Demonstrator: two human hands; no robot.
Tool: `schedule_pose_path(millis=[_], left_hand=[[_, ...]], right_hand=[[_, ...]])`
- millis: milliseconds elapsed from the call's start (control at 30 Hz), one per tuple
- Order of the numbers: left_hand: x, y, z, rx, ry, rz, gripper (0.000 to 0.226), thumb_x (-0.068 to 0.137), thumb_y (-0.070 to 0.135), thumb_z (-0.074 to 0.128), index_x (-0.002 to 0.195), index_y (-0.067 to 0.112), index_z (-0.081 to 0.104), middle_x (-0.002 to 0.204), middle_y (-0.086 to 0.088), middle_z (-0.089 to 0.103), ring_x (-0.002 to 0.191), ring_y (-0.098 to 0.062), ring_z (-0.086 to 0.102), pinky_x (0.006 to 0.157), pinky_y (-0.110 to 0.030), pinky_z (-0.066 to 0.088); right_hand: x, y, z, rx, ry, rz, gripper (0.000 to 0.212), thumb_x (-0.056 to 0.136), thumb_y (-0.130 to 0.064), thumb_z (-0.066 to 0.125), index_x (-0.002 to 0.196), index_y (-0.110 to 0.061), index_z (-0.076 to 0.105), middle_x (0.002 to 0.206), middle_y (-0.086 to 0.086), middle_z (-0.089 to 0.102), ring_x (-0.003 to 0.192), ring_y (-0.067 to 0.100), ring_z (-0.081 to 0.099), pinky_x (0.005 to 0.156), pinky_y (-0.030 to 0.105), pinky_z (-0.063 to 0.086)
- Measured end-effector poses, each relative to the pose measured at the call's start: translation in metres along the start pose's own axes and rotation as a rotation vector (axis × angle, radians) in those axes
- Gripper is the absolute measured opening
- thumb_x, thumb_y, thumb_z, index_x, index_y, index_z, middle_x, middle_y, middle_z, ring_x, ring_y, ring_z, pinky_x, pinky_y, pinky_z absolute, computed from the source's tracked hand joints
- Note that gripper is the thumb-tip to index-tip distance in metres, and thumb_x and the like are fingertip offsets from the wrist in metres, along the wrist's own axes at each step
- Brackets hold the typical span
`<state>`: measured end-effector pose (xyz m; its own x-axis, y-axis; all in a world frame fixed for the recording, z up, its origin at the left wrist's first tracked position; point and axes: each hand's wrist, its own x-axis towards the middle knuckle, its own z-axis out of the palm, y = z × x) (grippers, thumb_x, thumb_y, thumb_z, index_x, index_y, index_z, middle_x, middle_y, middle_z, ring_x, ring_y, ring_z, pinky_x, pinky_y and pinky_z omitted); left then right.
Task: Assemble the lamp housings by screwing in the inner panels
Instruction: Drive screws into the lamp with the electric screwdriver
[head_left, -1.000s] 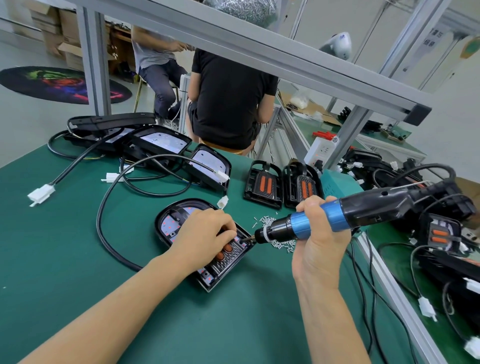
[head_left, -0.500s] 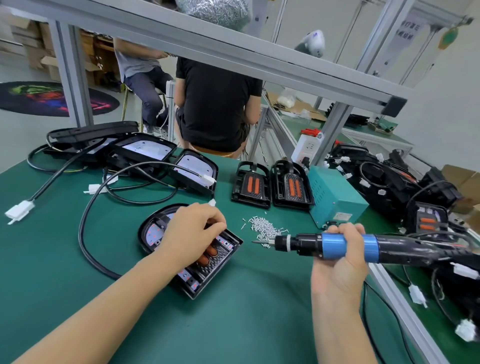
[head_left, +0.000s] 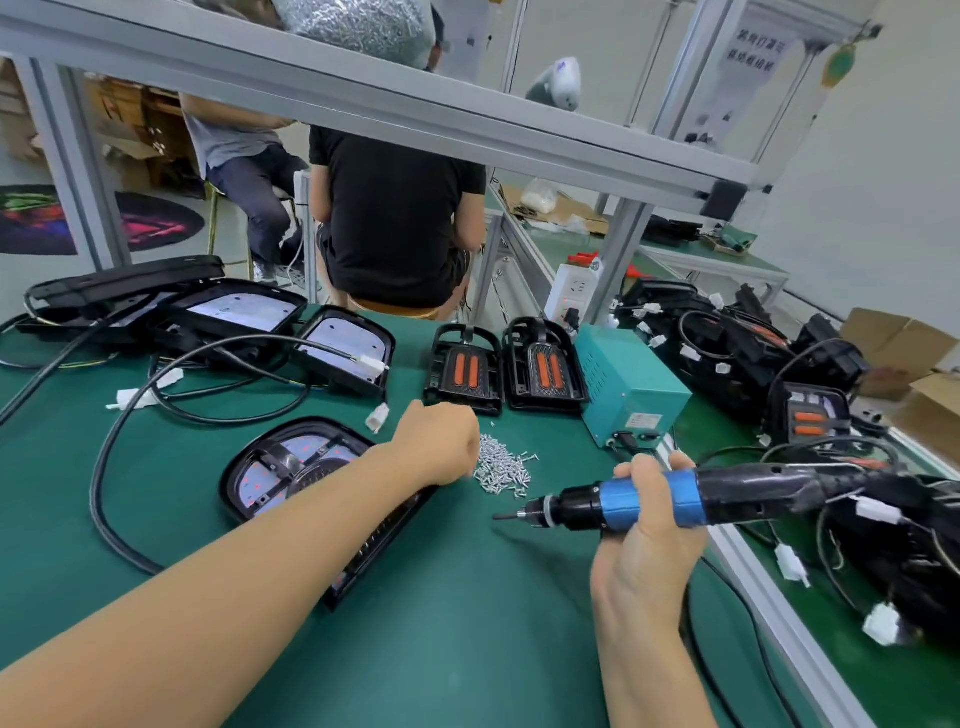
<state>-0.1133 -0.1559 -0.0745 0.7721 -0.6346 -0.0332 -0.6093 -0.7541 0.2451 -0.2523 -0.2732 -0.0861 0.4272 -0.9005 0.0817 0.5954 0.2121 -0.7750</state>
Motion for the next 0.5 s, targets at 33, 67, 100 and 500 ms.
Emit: schedule_pose_path(millis=[33, 67, 100, 500], left_hand=[[0.003, 0.001, 0.001, 0.014, -0.022, 0.001, 0.014, 0.083, 0.009, 0.063, 0.083, 0.019, 0.073, 0.092, 0.000, 0.073, 0.093, -0.021, 0.062, 0.102, -0.040, 0.028], [0.005, 0.002, 0.003, 0.033, -0.037, 0.004, 0.014, 0.081, 0.009, 0.064, 0.082, 0.019, 0.073, 0.092, 0.000, 0.073, 0.093, -0.021, 0.061, 0.101, -0.040, 0.027], [0.007, 0.002, 0.004, 0.055, -0.046, 0.005, 0.015, 0.080, 0.008, 0.064, 0.079, 0.021, 0.072, 0.093, -0.001, 0.073, 0.093, -0.021, 0.061, 0.101, -0.040, 0.027], [0.015, 0.004, 0.010, 0.157, -0.176, -0.014, 0.020, 0.074, 0.008, 0.068, 0.069, 0.020, 0.054, 0.080, 0.002, 0.057, 0.091, -0.023, 0.061, 0.101, -0.043, 0.026]], right_hand=[[0.001, -0.001, 0.001, -0.003, -0.008, -0.005, 0.029, 0.087, 0.003, 0.063, 0.098, -0.022, 0.054, 0.074, 0.003, 0.061, 0.065, 0.009, 0.061, 0.068, 0.025, 0.051], [0.001, -0.001, 0.001, -0.007, -0.020, -0.008, 0.030, 0.087, 0.003, 0.063, 0.100, -0.022, 0.054, 0.076, 0.005, 0.060, 0.065, 0.009, 0.061, 0.071, 0.026, 0.051], [0.002, -0.001, 0.002, -0.011, -0.033, -0.010, 0.030, 0.087, 0.003, 0.063, 0.101, -0.021, 0.054, 0.078, 0.007, 0.059, 0.066, 0.009, 0.061, 0.072, 0.027, 0.051], [0.001, -0.007, 0.001, -0.013, -0.057, 0.013, 0.030, 0.087, 0.003, 0.063, 0.102, -0.020, 0.053, 0.080, 0.008, 0.057, 0.067, 0.009, 0.061, 0.078, 0.032, 0.049]])
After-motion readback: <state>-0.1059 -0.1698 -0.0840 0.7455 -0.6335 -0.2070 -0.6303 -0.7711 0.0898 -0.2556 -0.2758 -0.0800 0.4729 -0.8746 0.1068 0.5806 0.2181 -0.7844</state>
